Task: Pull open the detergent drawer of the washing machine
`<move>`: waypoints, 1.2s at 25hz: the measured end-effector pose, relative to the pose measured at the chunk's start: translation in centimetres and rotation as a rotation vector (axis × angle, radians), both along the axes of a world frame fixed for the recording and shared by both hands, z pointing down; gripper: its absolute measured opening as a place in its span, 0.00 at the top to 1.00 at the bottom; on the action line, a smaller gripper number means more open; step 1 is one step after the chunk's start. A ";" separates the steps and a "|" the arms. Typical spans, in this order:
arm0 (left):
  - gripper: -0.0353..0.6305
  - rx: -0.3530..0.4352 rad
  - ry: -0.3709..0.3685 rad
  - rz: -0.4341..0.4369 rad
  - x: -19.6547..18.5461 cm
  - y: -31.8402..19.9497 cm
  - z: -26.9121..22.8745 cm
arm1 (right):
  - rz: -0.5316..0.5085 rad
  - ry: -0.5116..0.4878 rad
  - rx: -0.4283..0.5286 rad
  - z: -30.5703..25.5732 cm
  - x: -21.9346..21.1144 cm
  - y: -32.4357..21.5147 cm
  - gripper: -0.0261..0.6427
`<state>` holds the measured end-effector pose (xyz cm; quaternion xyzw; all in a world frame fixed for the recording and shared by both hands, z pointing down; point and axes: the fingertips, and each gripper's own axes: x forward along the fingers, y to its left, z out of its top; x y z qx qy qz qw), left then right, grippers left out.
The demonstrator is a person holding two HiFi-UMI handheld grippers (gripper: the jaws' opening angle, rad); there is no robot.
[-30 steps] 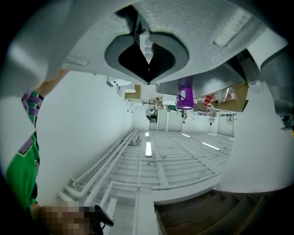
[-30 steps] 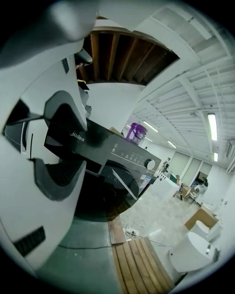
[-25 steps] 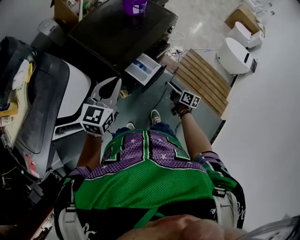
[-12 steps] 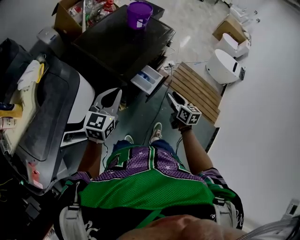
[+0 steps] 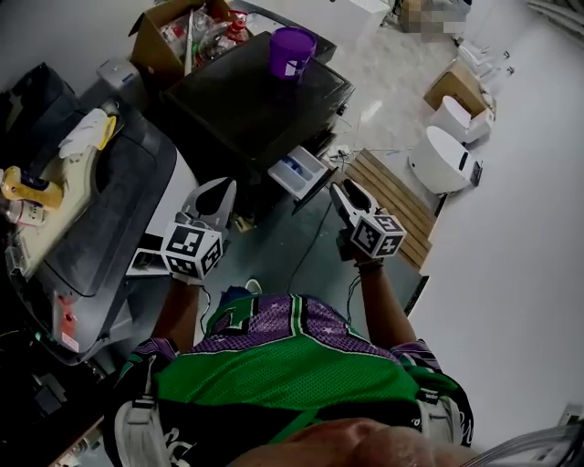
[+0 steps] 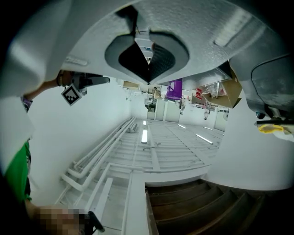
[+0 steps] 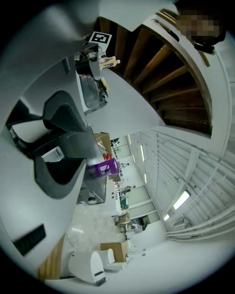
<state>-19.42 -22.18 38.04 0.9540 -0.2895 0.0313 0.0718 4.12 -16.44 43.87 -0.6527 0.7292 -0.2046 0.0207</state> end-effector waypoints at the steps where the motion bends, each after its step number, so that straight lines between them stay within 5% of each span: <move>1: 0.93 0.004 0.005 -0.007 -0.1 0.2 -0.3 | -0.007 0.005 0.013 -0.9 -0.3 0.1 0.69; 11: 0.93 0.047 0.033 -0.054 3.0 4.2 -3.5 | -0.095 0.154 0.118 -8.1 0.2 5.1 0.69; 25: 0.93 0.175 0.051 -0.021 8.0 12.4 -9.6 | -0.032 0.158 0.273 -15.0 5.1 13.9 0.72; 30: 0.93 0.193 0.052 -0.027 8.6 13.7 -10.4 | -0.014 0.190 0.290 -16.0 5.9 15.7 0.81</move>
